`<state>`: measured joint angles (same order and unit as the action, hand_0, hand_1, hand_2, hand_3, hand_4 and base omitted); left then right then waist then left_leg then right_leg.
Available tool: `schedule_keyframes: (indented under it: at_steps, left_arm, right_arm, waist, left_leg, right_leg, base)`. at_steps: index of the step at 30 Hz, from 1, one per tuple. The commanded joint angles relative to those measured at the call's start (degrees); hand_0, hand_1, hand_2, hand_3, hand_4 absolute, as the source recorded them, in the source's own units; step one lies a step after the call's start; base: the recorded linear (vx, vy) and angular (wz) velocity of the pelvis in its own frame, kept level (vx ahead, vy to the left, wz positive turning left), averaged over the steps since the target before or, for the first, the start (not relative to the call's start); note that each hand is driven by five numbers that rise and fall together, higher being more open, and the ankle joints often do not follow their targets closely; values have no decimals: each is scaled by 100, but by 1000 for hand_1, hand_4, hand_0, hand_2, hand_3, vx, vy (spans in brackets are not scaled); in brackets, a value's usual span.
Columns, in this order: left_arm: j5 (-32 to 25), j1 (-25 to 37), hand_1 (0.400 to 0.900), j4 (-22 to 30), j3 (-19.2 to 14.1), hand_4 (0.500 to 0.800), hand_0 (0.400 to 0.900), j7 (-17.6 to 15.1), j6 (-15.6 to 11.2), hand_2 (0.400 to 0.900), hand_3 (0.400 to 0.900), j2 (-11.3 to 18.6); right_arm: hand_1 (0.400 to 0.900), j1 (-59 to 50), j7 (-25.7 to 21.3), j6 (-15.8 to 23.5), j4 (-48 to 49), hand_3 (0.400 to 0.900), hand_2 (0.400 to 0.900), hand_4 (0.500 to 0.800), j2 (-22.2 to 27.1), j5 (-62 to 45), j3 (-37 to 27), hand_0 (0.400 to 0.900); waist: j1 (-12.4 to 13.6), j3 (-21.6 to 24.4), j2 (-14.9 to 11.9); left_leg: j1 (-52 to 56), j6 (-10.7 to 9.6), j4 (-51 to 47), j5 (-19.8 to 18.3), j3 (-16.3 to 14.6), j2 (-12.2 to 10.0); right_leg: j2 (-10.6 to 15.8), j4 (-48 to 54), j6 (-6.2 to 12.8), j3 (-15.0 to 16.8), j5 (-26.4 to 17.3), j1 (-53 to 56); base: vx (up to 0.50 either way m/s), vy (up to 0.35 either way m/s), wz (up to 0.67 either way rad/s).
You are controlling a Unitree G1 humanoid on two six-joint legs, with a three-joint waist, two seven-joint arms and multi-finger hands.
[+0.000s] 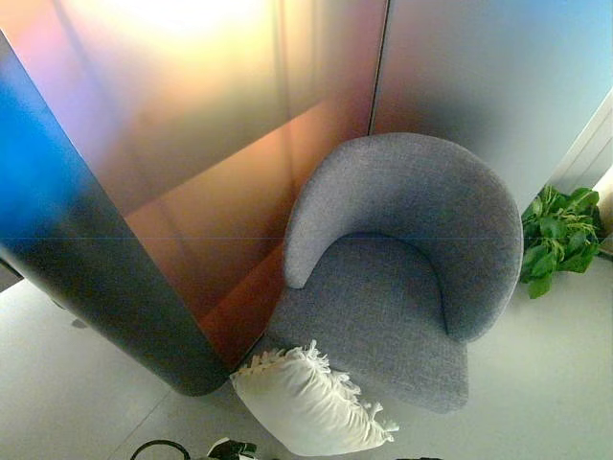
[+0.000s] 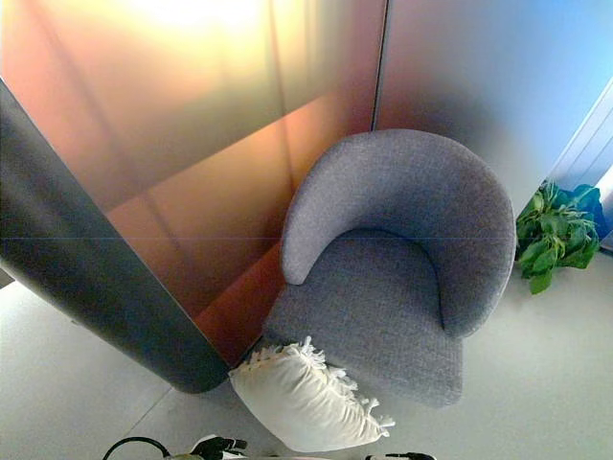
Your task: Pick up the pillow and put it on the sofa.
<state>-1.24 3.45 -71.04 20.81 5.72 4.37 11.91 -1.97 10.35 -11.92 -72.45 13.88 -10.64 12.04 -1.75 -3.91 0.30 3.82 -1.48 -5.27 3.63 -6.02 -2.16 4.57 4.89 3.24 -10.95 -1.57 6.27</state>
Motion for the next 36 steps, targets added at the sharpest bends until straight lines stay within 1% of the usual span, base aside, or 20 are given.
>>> schedule_keyframes:
  at_steps: [1,3,4,6,8,9,11,13,17,19,23,27,30,31,32,33,34,36]
  left_arm:
    - [290,231,900,-315,146,800,900,-79,-80,900,900,113]
    - [257,225,900,-294,135,800,900,50,-100,900,900,114]
    - [310,235,900,-299,130,800,900,116,-56,900,900,91]
    - [331,220,900,-321,158,800,900,87,-25,900,900,77]
    - [416,224,900,-342,173,800,900,23,-104,900,900,93]
    - [451,236,900,-319,209,800,900,5,-218,900,900,121]
    - [630,264,900,-270,265,800,900,-103,-286,900,900,153]
    - [715,311,900,-223,339,800,900,-202,-240,900,900,208]
    - [903,515,900,-163,438,800,900,-294,-160,900,900,344]
    - [877,618,900,-134,477,800,900,-399,-181,900,900,402]
    - [696,939,900,-21,569,800,900,-719,-237,900,900,530]
    - [523,1255,900,47,672,800,900,-950,-249,900,900,638]
    - [382,1546,900,17,715,800,900,-946,-320,900,900,785]
    - [152,1624,900,11,722,800,900,-964,-357,900,900,832]
    - [-163,1745,900,12,661,800,900,-964,-346,900,900,866]
    - [-359,1817,900,13,606,800,900,-965,-335,900,900,891]
    - [-489,1919,900,3,520,800,900,-986,-350,900,900,917]
    - [-627,2059,900,-12,462,800,900,-996,-366,900,900,951]
  right_arm:
    - [900,-212,21,-221,-405,900,900,800,-72,9,266,900]
    - [900,-210,35,-228,-402,900,900,800,-68,17,264,900]
    - [900,-203,41,-228,-403,900,900,800,-70,25,255,900]
    - [900,-201,40,-243,-393,900,900,800,-81,33,249,900]
    - [900,-217,33,-271,-373,900,900,800,-78,-2,263,900]
    - [900,-232,44,-288,-356,900,900,800,-59,-15,277,900]
    - [900,-257,55,-327,-333,900,900,800,-22,-34,302,900]
    - [900,-295,41,-347,-314,900,900,800,30,-75,330,900]
    - [900,-407,63,-404,-323,900,900,800,201,-76,347,900]
    - [900,-487,60,-441,-314,900,900,800,286,-70,338,900]
    - [900,-713,83,-490,-316,900,900,800,538,-112,318,900]
    - [900,-903,58,-606,-332,900,900,800,733,-230,309,900]
    - [900,-1054,24,-581,-340,900,900,800,835,-409,318,900]
    - [900,-1112,9,-582,-331,900,900,800,862,-505,322,900]
    - [900,-1209,-41,-605,-315,900,900,800,879,-585,310,900]
    - [900,-1264,-61,-626,-303,900,900,800,897,-623,298,900]
    - [900,-1334,-101,-658,-300,900,900,800,924,-665,279,900]
    - [900,-1422,-143,-696,-288,900,900,800,961,-736,258,900]
  waist:
    - [-63,-250,-155]
    - [-63,-260,-151]
    - [-60,-263,-148]
    - [-67,-264,-148]
    - [-76,-284,-147]
    - [-84,-310,-140]
    - [-94,-362,-107]
    - [-117,-420,-62]
    - [-211,-577,72]
    - [-264,-668,143]
    - [-403,-947,334]
    - [-502,-1221,517]
    - [-578,-1438,601]
    - [-598,-1503,616]
    - [-619,-1589,633]
    - [-630,-1640,643]
    - [-638,-1704,659]
    - [-645,-1791,677]
  left_leg:
    - [248,104,27,-445,-233,358]
    - [261,108,27,-452,-240,359]
    - [268,112,27,-458,-246,355]
    - [262,111,27,-449,-255,352]
    - [248,110,27,-443,-255,356]
    - [235,109,27,-440,-260,356]
    - [197,108,27,-425,-275,354]
    - [131,97,27,-400,-276,357]
    - [-4,87,27,-367,-313,369]
    - [-102,77,27,-341,-320,386]
    - [-356,57,27,-261,-362,428]
    - [-602,49,27,-173,-396,481]
    - [-800,31,27,-98,-413,521]
    - [-864,28,27,-71,-411,537]
    - [-938,19,27,-45,-420,551]
    - [-986,10,27,-25,-435,552]
    - [-1054,0,27,0,-440,562]
    - [-1160,-19,27,46,-443,575]
  right_leg:
    - [24,-8,422,280,-238,-174]
    - [26,-15,423,285,-233,-170]
    - [30,-23,428,281,-231,-168]
    - [35,-26,430,288,-238,-177]
    - [36,-26,427,294,-247,-198]
    - [37,-26,430,308,-254,-219]
    - [53,-37,435,320,-271,-276]
    - [67,-49,439,347,-288,-358]
    - [118,-57,454,380,-319,-528]
    - [154,-65,462,406,-341,-649]
    - [232,-102,470,496,-401,-975]
    - [273,-120,472,623,-437,-1251]
    - [295,-133,485,729,-487,-1475]
    - [296,-144,490,770,-500,-1545]
    - [306,-148,499,809,-513,-1625]
    - [315,-160,508,829,-517,-1680]
    - [325,-173,513,853,-520,-1751]
    - [341,-194,517,870,-536,-1853]
  base:
    - [0,0,0]
    - [0,0,0]
    - [0,0,0]
    - [0,0,0]
    - [0,0,0]
    - [0,0,0]
    - [-9,8,-2]
    - [-34,43,-6]
    - [-39,72,-5]
    - [-55,115,-6]
    - [-82,143,-7]
    - [-48,117,-5]
    - [-72,78,-5]
    - [-57,70,-10]
    - [-61,63,-10]
    - [-68,62,-8]
    - [-59,43,-5]
    - [-49,30,-2]
